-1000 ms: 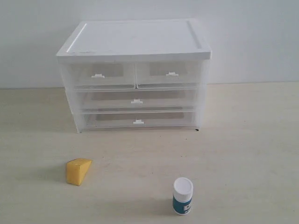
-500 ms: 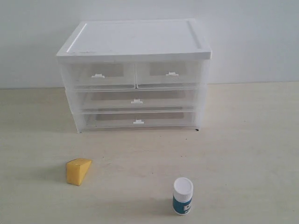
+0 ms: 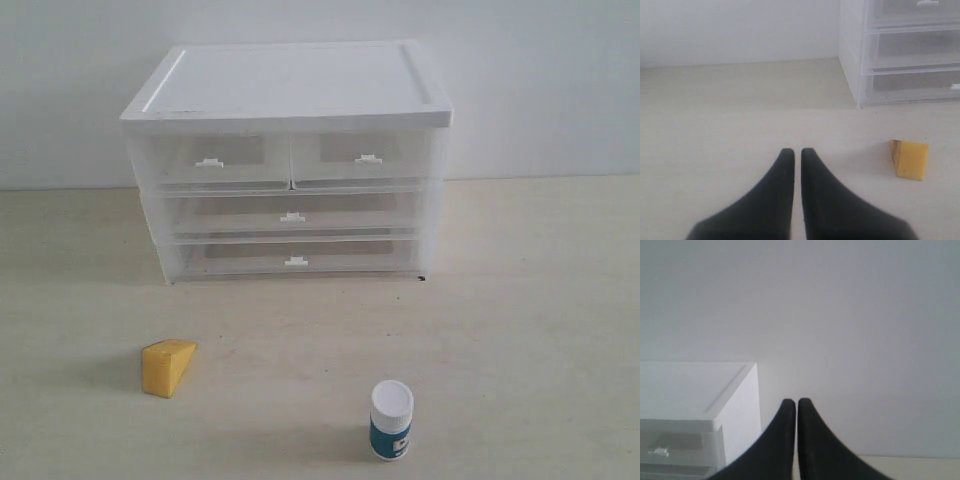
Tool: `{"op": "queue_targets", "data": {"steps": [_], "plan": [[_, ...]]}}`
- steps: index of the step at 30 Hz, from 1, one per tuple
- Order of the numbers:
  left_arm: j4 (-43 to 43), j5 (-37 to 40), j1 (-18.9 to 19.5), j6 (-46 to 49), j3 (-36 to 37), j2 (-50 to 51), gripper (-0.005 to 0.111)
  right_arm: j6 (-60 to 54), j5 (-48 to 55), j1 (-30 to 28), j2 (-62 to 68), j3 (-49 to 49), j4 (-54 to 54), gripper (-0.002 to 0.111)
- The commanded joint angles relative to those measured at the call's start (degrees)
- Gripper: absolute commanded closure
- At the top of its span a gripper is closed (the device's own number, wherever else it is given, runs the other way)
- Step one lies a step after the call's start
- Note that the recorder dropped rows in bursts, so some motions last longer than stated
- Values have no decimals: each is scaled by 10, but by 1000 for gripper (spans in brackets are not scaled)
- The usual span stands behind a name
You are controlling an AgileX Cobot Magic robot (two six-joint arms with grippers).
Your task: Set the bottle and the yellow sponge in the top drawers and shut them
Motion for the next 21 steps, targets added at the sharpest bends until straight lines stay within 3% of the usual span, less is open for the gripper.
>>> {"op": "queue_targets", "data": {"steps": [1, 11, 17, 21], "plan": [[-3, -8, 0, 0, 2, -2, 102, -44, -97, 52, 81, -5, 44, 108], [-3, -8, 0, 0, 2, -2, 102, -321, -288, 255, 233, -5, 354, 108], [-3, -7, 0, 0, 2, -2, 102, -339, -348, 328, 310, -19, 387, 108], [-3, -7, 0, 0, 2, -2, 102, -277, -354, 340, 365, -35, 362, 108]]}}
